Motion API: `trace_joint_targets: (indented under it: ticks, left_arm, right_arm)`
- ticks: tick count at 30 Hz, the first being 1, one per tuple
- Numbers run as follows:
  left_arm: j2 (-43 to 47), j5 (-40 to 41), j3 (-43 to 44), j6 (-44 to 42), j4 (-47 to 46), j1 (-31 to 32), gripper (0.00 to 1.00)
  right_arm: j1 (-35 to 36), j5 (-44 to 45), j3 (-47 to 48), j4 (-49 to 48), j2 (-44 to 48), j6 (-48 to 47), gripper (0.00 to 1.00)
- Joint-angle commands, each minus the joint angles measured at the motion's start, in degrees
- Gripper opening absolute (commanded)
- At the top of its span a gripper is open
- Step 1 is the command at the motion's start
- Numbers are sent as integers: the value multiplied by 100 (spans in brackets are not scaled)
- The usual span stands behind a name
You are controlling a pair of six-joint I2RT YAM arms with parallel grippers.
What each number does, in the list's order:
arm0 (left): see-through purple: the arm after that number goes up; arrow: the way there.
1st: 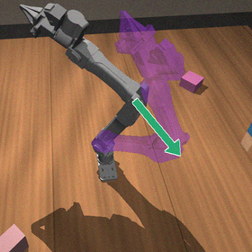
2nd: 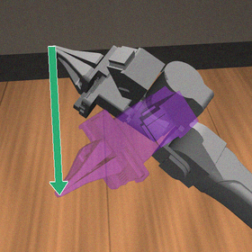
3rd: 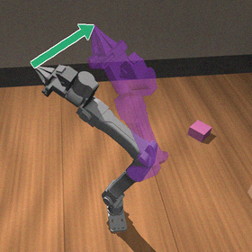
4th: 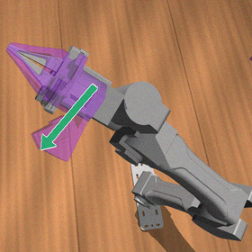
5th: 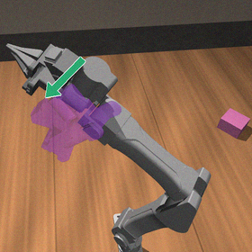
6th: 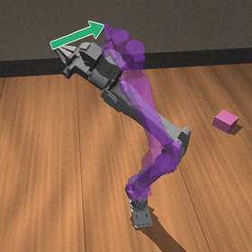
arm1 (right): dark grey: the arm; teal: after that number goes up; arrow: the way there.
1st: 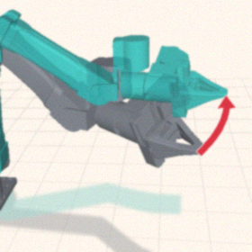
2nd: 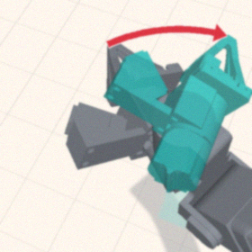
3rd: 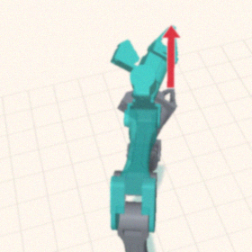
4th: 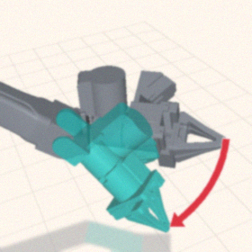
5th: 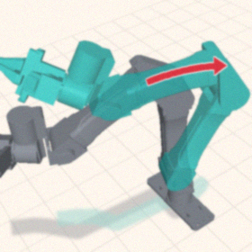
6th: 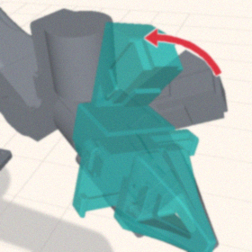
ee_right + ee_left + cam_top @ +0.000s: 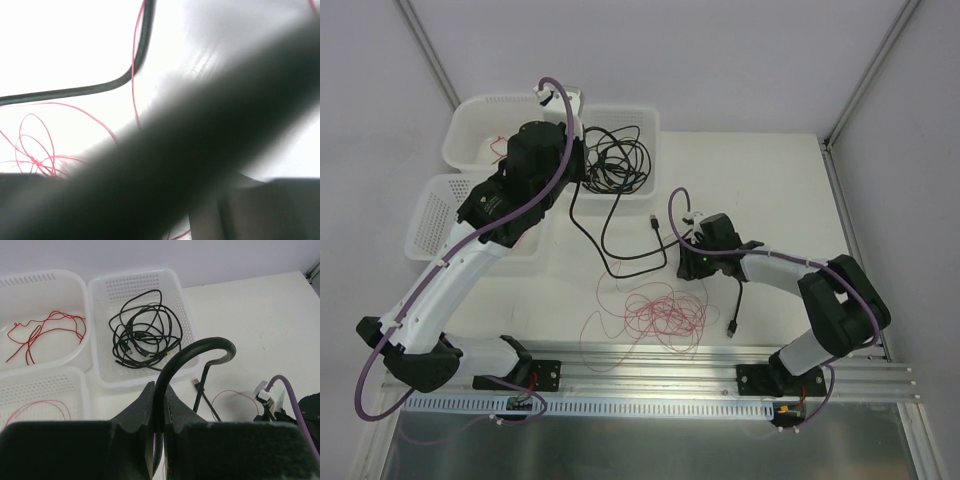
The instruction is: Untangle the cables
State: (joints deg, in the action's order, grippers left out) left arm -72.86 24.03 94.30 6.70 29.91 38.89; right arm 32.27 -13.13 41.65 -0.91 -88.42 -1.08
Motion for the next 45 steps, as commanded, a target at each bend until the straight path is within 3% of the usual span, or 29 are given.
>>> trace_joint_targets:
  ticks: [1,4,5,17,26,33,39,45]
  left_arm:
    - [44,-74,-35,104,-179,-31,0]
    - [44,22,-87,69,-179,-31,0]
    - [44,66,-122,51,-161,-31,0]
    - [-193,717,-404,-63,-161,-57,0]
    - [-527,989,-263,-125,-65,-259,0]
    - [-721,946,-202,-29,-20,-409,0]
    - [-888,735,9,235,41,-435,0]
    - [-774,130,764,682,50,-427,0]
  right_arm:
    - [104,-234,168,64,-175,-199,32]
    - [104,-199,230,345,-88,-234,2]
    - [113,-199,247,424,0,-261,1]
    - [139,336,1196,3138,3102,-762,1]
    - [-63,126,986,3685,4770,-745,1]
    - [-98,511,1440,3861,6186,-630,1]
    - [-107,925,1794,4309,6311,-744,1]
    - [-107,1198,1005,4292,6214,-279,1]
